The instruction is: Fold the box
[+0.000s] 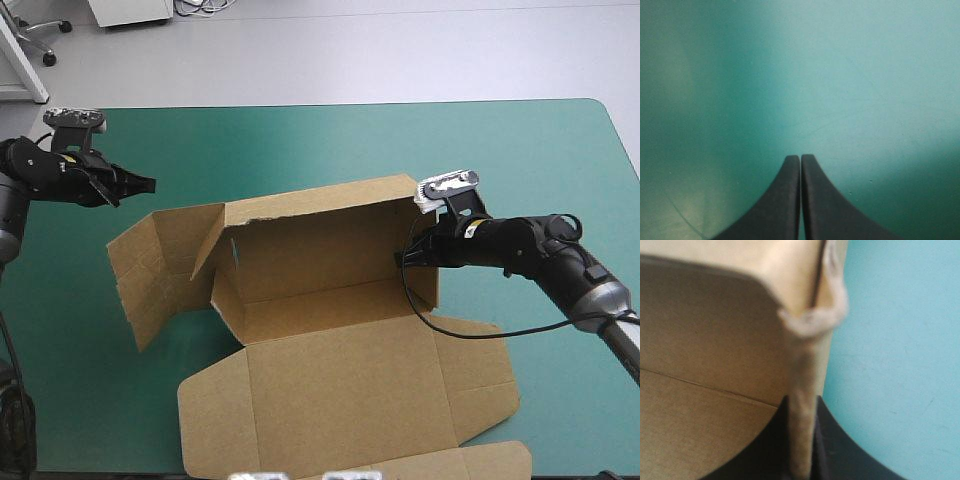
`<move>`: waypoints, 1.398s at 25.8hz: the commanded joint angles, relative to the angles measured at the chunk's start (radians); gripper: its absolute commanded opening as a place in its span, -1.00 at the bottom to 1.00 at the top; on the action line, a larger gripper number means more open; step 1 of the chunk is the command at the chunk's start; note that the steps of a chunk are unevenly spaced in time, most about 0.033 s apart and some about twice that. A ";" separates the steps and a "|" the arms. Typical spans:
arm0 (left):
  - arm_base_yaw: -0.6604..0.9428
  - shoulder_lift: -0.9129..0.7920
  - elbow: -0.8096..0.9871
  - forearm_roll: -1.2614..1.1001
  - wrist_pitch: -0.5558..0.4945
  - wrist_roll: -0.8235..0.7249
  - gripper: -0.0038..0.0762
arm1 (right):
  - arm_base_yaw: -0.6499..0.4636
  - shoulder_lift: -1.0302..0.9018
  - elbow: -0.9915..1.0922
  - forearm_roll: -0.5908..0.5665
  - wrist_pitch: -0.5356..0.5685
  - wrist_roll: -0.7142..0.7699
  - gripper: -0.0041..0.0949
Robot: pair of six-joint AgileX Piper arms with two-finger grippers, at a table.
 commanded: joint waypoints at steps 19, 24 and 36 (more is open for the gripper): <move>0.143 0.090 -0.032 -0.266 -0.028 0.061 -0.92 | -0.041 0.043 -0.367 -0.193 0.473 0.216 -0.97; 0.143 0.090 -0.032 -0.270 -0.026 0.062 -0.92 | -0.051 0.161 -0.376 -0.180 0.484 0.214 -0.97; 0.143 0.090 -0.032 -0.307 -0.026 0.085 -0.92 | -0.051 0.451 -0.464 -0.172 0.343 0.214 -0.97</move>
